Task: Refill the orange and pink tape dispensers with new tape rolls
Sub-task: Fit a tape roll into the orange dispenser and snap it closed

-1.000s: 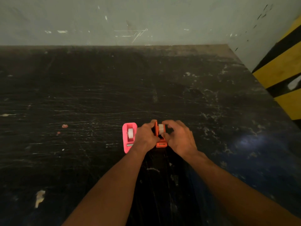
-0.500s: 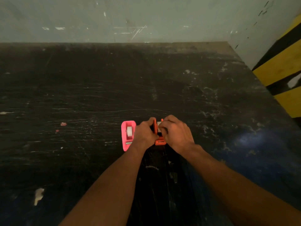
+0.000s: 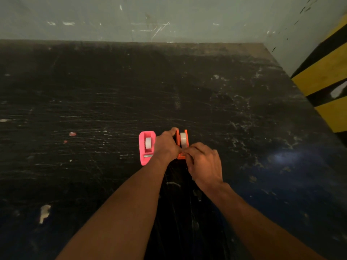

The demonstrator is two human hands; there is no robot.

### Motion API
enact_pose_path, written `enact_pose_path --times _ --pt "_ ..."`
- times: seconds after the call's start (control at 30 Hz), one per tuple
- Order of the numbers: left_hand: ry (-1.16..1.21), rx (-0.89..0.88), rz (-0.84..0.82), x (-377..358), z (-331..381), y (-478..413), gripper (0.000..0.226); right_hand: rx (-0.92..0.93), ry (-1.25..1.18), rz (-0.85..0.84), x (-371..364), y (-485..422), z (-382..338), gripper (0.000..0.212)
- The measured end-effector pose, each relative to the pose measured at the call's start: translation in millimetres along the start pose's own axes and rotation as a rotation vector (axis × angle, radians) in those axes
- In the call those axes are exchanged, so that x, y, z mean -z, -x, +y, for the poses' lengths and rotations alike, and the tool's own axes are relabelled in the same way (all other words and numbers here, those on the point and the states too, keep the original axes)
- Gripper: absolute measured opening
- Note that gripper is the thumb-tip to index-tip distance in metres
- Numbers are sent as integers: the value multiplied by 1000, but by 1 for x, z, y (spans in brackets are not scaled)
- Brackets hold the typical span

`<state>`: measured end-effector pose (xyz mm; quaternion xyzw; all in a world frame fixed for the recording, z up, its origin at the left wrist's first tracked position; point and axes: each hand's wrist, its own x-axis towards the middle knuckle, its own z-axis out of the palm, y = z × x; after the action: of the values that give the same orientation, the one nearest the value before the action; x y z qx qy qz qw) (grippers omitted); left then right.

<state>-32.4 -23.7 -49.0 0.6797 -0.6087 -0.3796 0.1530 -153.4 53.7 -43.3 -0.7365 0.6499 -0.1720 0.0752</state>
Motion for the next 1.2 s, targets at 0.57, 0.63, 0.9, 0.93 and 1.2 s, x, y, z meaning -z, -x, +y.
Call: enact_pose_path --times 0.57,0.63,0.9,0.93,1.2 --pt "24 57 -2 -4 0 -2 80 45 9 191 -10 32 -3 7" --pt "24 70 -9 -4 1 -2 81 48 5 196 -13 35 -2 6" --pt "54 85 -31 -3 0 -2 82 25 21 122 -22 34 2 10" --pt "51 87 -36 -3 1 -2 82 23 26 115 -23 34 2 10" --pt "-10 86 -88 -2 3 -3 89 30 72 131 -33 22 6 8"
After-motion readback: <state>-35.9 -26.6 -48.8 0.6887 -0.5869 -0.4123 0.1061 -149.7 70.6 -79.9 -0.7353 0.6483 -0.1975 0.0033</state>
